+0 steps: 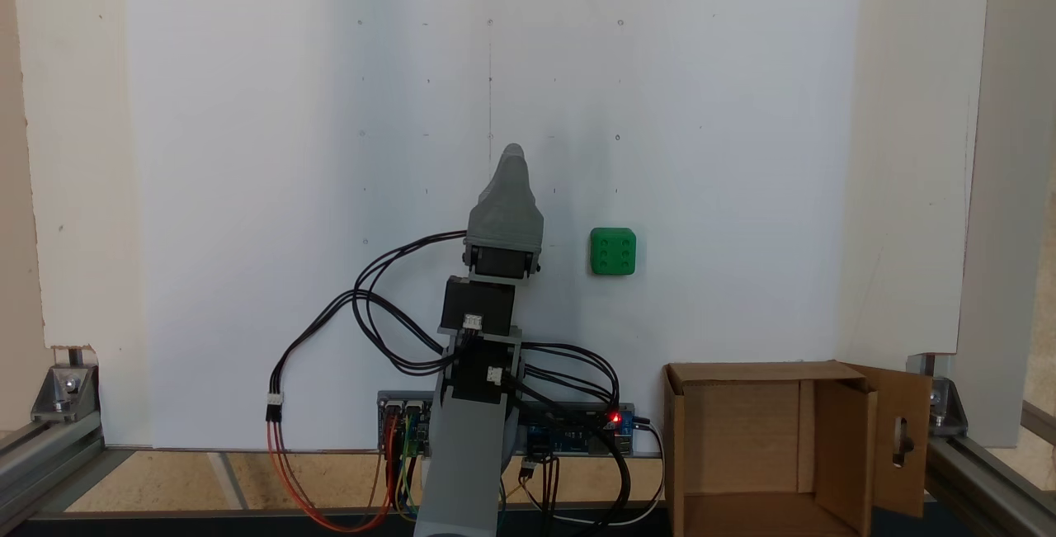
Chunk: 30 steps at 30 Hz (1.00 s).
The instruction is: Grasp a green dice and put it in the bin.
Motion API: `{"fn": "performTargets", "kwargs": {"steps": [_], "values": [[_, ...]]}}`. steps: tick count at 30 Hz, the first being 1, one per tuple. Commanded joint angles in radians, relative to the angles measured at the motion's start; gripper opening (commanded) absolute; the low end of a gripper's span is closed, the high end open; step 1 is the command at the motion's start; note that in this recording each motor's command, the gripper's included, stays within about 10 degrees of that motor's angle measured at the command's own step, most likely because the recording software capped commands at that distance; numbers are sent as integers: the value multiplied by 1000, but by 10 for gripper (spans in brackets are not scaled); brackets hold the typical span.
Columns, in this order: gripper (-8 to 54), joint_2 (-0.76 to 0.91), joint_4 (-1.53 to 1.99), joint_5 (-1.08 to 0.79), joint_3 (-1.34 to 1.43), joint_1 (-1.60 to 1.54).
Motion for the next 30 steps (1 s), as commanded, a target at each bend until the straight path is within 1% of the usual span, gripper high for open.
{"fn": "performTargets", "kwargs": {"steps": [1,8,21,23,27,30], "values": [[436,107,-129,-37,48,-9],[422,107,-95,-38,-69,-18],[432,112,777,-5,-508,-18],[445,112,915,-5,-614,-11],[443,110,1185,-3,-827,71],[440,110,1376,3,-848,98]]}}
